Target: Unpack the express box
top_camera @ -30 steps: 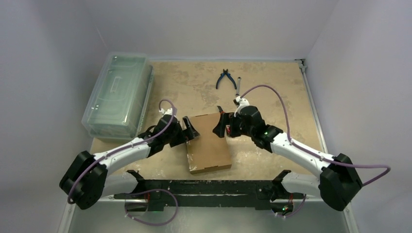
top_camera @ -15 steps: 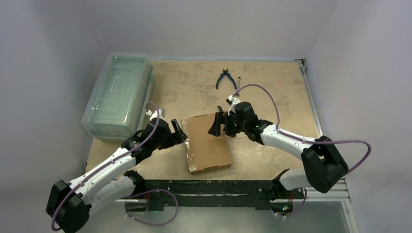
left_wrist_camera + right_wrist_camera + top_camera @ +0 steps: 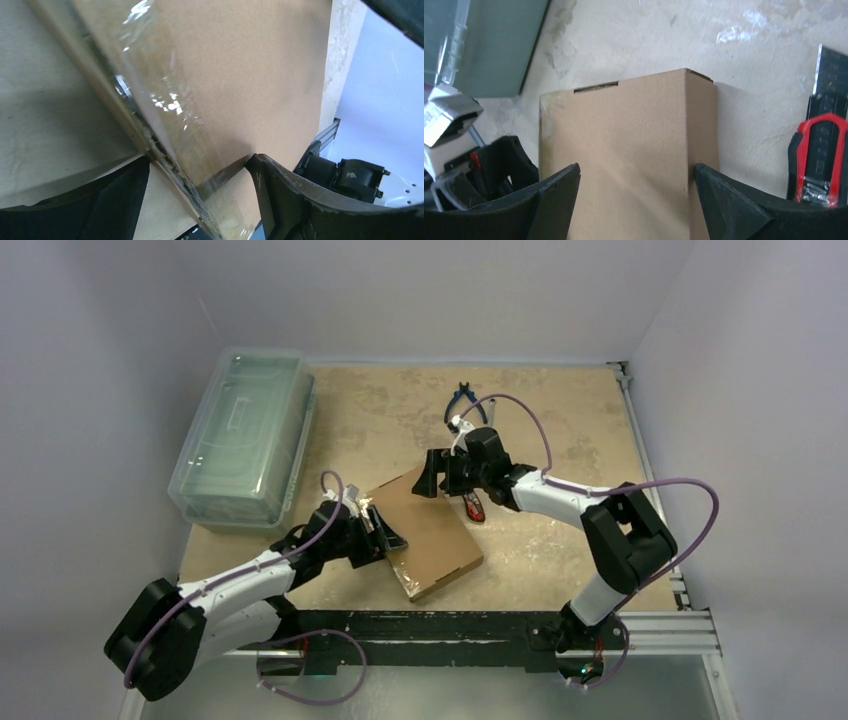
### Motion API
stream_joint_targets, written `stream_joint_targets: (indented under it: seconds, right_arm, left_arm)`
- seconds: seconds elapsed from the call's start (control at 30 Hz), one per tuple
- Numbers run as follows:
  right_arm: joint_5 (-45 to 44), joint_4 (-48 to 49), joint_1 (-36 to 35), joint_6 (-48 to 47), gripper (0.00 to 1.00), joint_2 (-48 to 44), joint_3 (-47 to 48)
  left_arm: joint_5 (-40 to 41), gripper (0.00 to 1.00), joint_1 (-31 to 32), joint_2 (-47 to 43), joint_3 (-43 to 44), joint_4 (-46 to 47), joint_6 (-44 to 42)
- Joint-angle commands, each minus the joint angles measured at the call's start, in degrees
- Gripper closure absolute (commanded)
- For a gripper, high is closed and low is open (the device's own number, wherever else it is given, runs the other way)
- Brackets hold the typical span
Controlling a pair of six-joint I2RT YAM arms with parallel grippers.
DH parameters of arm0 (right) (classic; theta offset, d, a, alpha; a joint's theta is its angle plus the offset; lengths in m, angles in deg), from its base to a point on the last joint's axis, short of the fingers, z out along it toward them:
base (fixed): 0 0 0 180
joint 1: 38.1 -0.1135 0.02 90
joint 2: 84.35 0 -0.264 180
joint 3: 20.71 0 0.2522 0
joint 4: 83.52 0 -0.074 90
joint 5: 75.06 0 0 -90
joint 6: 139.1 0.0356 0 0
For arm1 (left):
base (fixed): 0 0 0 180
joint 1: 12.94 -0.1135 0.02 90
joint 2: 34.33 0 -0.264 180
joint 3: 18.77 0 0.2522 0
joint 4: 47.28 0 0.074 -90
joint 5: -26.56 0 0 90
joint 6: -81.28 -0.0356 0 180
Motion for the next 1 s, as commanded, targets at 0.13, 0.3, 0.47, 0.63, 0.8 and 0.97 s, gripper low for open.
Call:
stream_joint_targets:
  seconds: [0.13, 0.3, 0.47, 0.63, 0.8, 0.97]
  right_arm:
    - [-4.8, -4.4, 1.8, -4.8, 0.08, -3.6, 5.3]
    - [-7.7, -8.0, 8.2, -7.3, 0.01, -7.9, 3.5]
    - [-11.2, -11.2, 10.8, -9.4, 0.06, -6.9, 3.5]
    - [-15.1, -11.0, 10.8, -11.1, 0.17, -6.9, 0.8]
    - [-15.5, -10.2, 10.4, -13.2, 0.22, -5.2, -1.7]
    - [-17.9, -9.8, 9.2, -13.9, 0.23, -2.8, -2.2]
  left_arm:
    - [1.8, 0.11, 1.0, -4.1, 6.8, -5.7, -4.0]
    - [5.7, 0.02, 0.9, -8.4, 9.1, -15.9, -7.6]
    - [15.2, 0.01, 0.9, -11.4, 17.8, -26.8, -12.8]
    - [20.0, 0.01, 0.9, -13.6, 24.7, -29.6, -14.0]
    - [19.9, 0.01, 0.9, -14.1, 26.4, -28.9, -13.9]
    - [20.0, 0.01, 0.9, -13.1, 28.0, -30.7, -15.0]
